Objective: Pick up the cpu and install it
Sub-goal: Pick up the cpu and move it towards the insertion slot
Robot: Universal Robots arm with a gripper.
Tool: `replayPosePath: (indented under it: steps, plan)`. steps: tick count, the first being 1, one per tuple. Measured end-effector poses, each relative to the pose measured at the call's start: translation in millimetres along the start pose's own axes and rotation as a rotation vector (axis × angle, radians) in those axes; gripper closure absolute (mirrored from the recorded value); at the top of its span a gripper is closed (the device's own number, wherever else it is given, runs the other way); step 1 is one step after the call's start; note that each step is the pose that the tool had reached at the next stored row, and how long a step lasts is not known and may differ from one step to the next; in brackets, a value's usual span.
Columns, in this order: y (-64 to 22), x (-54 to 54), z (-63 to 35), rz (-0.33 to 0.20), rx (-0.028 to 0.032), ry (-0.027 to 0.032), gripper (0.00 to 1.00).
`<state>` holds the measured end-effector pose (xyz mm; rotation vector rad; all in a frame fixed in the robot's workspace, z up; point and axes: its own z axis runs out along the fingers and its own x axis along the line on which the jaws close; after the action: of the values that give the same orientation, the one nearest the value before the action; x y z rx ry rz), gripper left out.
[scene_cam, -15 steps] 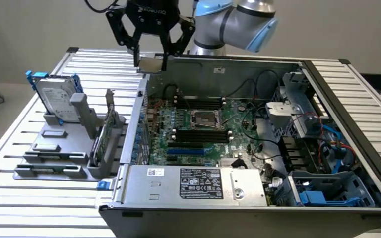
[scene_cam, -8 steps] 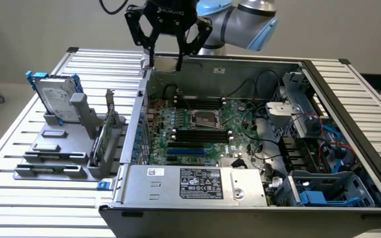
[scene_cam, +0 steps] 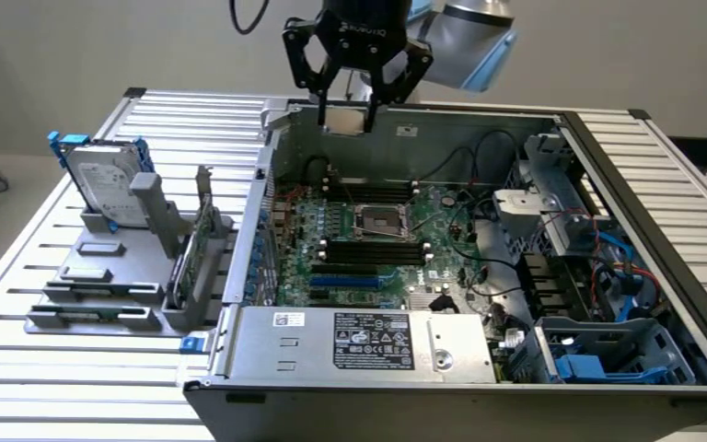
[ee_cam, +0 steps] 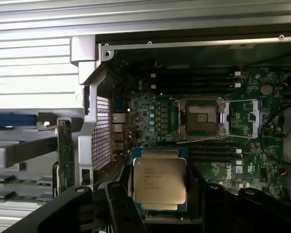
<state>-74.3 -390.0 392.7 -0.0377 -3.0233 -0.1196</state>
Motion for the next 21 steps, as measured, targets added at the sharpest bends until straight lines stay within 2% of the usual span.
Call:
replayPosePath:
  steps: [9,14,16,21]
  plan:
    - [25.6,-31.5,13.8,0.000,0.0002,0.0000,0.45]
    - [30.4,-41.4,21.0,0.000,0.0001,-0.0016,0.45]
    - [30.3,-43.5,23.0,-0.001,0.0002,-0.0052,0.45]
    - [30.0,-46.2,27.7,-0.009,0.0006,-0.0204,0.45]
